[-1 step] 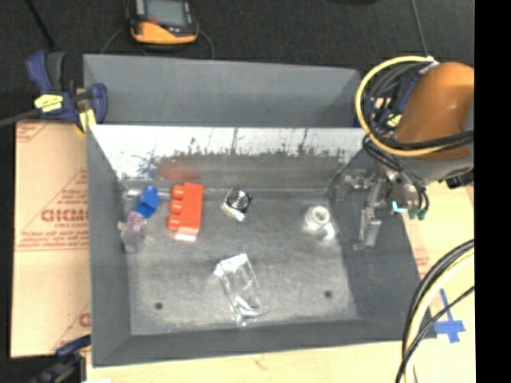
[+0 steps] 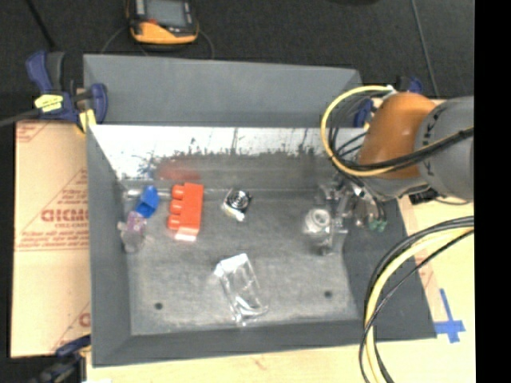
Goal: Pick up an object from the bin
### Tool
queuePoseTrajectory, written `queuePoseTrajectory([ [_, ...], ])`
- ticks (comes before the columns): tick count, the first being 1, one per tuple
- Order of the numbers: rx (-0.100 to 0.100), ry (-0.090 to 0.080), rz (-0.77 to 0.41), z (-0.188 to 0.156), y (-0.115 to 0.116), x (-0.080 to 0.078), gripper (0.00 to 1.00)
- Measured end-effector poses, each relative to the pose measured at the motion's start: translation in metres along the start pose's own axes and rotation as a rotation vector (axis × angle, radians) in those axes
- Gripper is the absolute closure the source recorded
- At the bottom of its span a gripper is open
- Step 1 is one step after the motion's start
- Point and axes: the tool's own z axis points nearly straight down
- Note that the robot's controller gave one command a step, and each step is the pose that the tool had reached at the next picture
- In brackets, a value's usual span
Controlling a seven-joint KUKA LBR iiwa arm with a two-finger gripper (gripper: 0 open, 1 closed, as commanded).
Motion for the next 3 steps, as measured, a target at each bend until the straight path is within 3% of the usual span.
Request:
queuePoseTrajectory([
  [1,0.004,-0.004,-0.003,-0.008,-0.002,-0.002,1.00],
  [2,0.003,-0.029,-0.874,-0.014,-0.008,0.036,1.00],
  [3,0.003,0.000,-0.935,-0.144,0.023,0.096,1.00],
])
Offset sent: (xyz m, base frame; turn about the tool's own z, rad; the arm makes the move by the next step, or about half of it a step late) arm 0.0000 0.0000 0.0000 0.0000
